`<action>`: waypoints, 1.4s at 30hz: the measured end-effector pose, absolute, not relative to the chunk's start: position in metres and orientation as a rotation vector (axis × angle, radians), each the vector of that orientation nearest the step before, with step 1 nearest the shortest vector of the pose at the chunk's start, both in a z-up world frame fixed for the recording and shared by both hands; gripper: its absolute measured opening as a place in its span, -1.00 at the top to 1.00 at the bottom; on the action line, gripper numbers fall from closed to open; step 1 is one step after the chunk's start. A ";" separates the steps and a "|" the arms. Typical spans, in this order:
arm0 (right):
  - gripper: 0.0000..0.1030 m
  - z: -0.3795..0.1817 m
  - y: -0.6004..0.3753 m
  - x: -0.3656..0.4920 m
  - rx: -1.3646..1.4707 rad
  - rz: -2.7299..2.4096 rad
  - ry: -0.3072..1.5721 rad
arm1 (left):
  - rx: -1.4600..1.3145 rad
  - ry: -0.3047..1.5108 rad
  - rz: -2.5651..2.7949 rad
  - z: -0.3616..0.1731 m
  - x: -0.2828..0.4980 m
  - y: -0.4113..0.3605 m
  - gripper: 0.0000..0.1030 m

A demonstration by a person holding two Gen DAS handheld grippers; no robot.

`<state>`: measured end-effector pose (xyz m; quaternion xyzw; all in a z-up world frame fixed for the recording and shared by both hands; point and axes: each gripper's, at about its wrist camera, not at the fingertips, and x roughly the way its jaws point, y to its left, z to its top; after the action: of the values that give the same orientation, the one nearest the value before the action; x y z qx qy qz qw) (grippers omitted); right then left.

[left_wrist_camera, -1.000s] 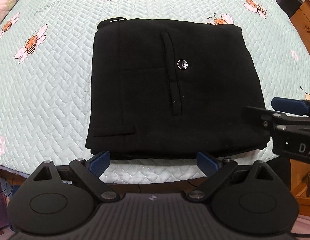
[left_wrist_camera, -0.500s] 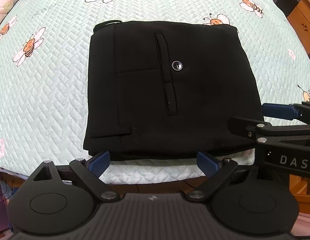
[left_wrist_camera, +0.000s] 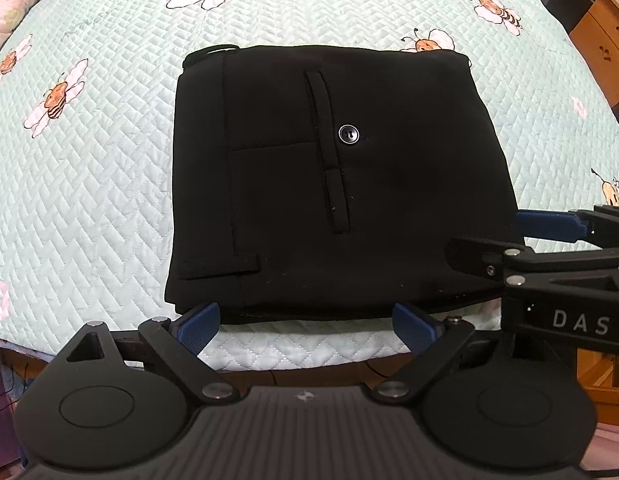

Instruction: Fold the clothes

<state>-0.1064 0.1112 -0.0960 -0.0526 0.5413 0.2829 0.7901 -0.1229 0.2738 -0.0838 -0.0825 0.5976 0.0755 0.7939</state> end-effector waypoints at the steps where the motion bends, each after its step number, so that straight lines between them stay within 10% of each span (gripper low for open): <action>1: -0.38 -0.096 0.111 -0.106 -0.108 0.610 1.166 | -0.179 1.283 0.161 -0.084 -0.123 0.274 -0.87; 23: -0.38 -0.097 0.089 -0.103 0.111 0.692 1.147 | -0.202 1.151 0.112 -0.068 -0.128 0.272 -0.84; 31: -0.39 -0.076 0.040 -0.102 0.399 0.811 0.854 | -0.052 0.736 0.222 -0.009 -0.162 0.269 -0.78; 35: -0.97 -0.059 0.014 -0.120 0.449 0.865 0.470 | -0.007 0.513 0.294 0.015 -0.183 0.264 -1.00; 42: -1.00 -0.080 0.001 -0.102 0.614 0.842 0.551 | -0.078 0.510 0.315 0.008 -0.182 0.283 -0.96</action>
<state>-0.1023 0.0010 -0.0799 0.2894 0.2599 0.3972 0.8312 -0.1825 0.2831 0.0080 -0.0385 0.2511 0.1553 0.9547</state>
